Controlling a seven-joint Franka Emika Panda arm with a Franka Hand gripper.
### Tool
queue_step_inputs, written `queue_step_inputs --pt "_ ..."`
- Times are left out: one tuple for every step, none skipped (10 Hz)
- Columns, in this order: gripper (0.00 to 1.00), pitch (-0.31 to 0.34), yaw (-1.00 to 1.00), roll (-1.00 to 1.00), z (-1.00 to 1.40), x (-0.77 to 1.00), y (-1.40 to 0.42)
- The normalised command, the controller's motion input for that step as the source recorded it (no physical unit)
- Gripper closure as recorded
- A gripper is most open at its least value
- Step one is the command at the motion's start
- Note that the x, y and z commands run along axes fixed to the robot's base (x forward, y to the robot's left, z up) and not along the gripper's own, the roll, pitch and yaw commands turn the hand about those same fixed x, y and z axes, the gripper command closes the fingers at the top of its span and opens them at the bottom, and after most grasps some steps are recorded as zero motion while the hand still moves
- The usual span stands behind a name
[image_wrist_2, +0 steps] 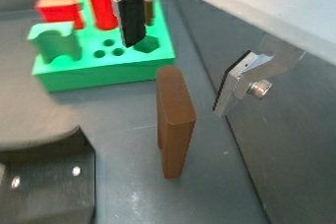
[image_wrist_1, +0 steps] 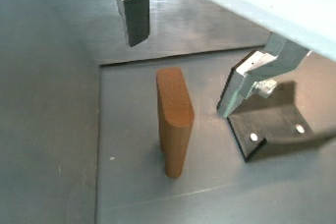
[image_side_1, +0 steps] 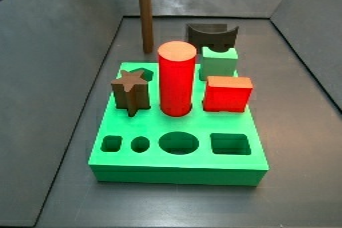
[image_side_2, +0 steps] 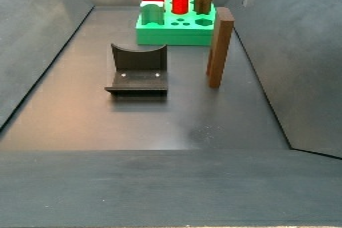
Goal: Pick up the square-circle object. Move up. Rotate the square-circle object. Move to above the board. Insert the square-circle object.
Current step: Rotate the square-circle object.
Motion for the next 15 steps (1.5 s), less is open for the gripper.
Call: queue_step_inputs --pt "0.00 0.020 -1.00 0.02 -0.02 0.04 0.03" --pt "0.00 0.023 -1.00 0.02 -0.02 0.04 0.03" --pt "0.00 0.025 -1.00 0.02 -0.02 0.04 0.03" --pt "0.00 0.032 -1.00 0.02 -0.02 0.04 0.03" --pt "0.00 0.036 -1.00 0.03 -0.02 0.04 0.02" --pt "0.00 0.045 -1.00 0.03 -0.02 0.04 0.02" --pt "0.00 0.045 -0.69 0.03 -0.02 0.04 0.02" --pt "0.00 0.045 -0.39 0.03 -0.02 0.04 0.02" --pt "0.00 0.044 -0.29 0.03 -0.02 0.04 0.02" --pt "0.00 0.044 -0.16 0.03 -1.00 0.00 0.00" --pt "0.00 0.030 -0.11 0.03 -1.00 0.01 0.00" --pt "0.00 -0.006 -0.08 0.02 -1.00 0.02 0.00" --pt "0.00 -0.021 -0.07 0.02 -0.99 0.02 0.00" --pt "0.00 -0.036 -0.06 0.00 -0.78 0.01 0.00" --pt "0.00 -0.042 -0.05 -0.01 -0.62 0.01 0.00"
